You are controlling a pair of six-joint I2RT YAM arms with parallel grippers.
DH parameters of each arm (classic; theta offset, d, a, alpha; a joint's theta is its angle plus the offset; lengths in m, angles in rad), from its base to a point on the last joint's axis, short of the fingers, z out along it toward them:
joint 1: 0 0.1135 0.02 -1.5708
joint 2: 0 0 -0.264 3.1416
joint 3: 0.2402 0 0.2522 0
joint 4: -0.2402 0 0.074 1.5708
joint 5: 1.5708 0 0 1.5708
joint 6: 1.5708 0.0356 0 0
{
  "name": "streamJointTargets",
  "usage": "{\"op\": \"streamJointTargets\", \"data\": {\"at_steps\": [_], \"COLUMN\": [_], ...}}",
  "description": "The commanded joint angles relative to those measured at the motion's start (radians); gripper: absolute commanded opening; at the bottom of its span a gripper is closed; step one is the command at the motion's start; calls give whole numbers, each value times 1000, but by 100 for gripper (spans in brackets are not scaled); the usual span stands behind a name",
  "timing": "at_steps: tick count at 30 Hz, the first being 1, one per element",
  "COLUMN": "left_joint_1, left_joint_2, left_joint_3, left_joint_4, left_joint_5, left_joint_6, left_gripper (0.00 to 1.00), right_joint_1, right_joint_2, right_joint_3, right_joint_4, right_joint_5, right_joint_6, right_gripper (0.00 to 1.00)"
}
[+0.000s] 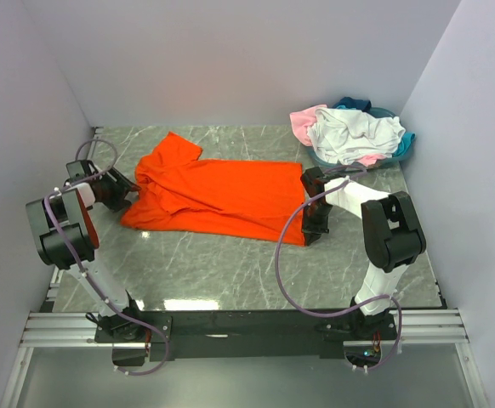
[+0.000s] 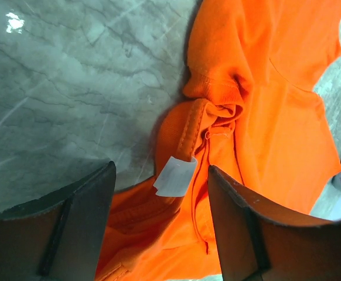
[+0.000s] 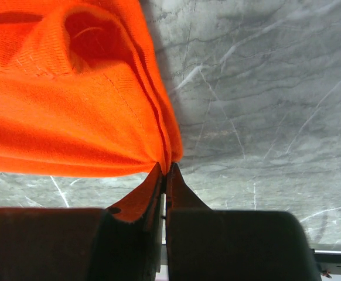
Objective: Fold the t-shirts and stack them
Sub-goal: Fold the tshirt
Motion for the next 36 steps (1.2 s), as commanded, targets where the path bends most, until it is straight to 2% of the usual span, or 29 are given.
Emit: {"op": "streamJointTargets", "data": {"at_steps": [1, 7, 11, 12, 13, 15, 16, 18, 23, 27, 33, 36], "left_joint_1": [-2, -22, -40, -40, -43, -42, -42, -43, -42, -42, -42, -42], "left_joint_2": [-28, 40, 61, 67, 71, 69, 61, 32, -49, -109, -167, -195], "left_joint_3": [-18, -15, 0, 9, 14, 37, 48, 77, 137, 161, 161, 138], "left_joint_4": [58, 117, 120, 118, 114, 89, 44, -10, -164, -208, -261, -258], "left_joint_5": [50, 117, 99, 104, 107, 75, 50, -40, -215, -297, -433, -469], "left_joint_6": [3, -13, -8, -8, -7, 6, 30, 62, 148, 180, 177, 173], "left_gripper": [69, 68, 64, 59, 43, 24, 9, 0, 0, 2, 20, 37], "right_joint_1": [0, 1, 0, 1, 0, 0, 1, 1, 0, 1, 1, 1], "right_joint_2": [-21, -30, -38, -42, -44, -47, -47, -52, -52, -52, -44, -42], "right_joint_3": [4, -2, -17, -20, -26, -30, -31, -34, -40, -43, -40, -40], "right_joint_4": [-20, -10, -4, -3, -1, 0, 0, 0, 0, 0, -1, 3], "right_joint_5": [76, 65, 64, 64, 64, 65, 65, 67, 67, 67, 68, 67], "right_joint_6": [-9, -6, -6, -6, -6, -6, -6, -5, -5, -6, -12, -12], "right_gripper": [0, 0, 0, 0, 0, 0, 0, 0, 0, 0, 0, 0]}}
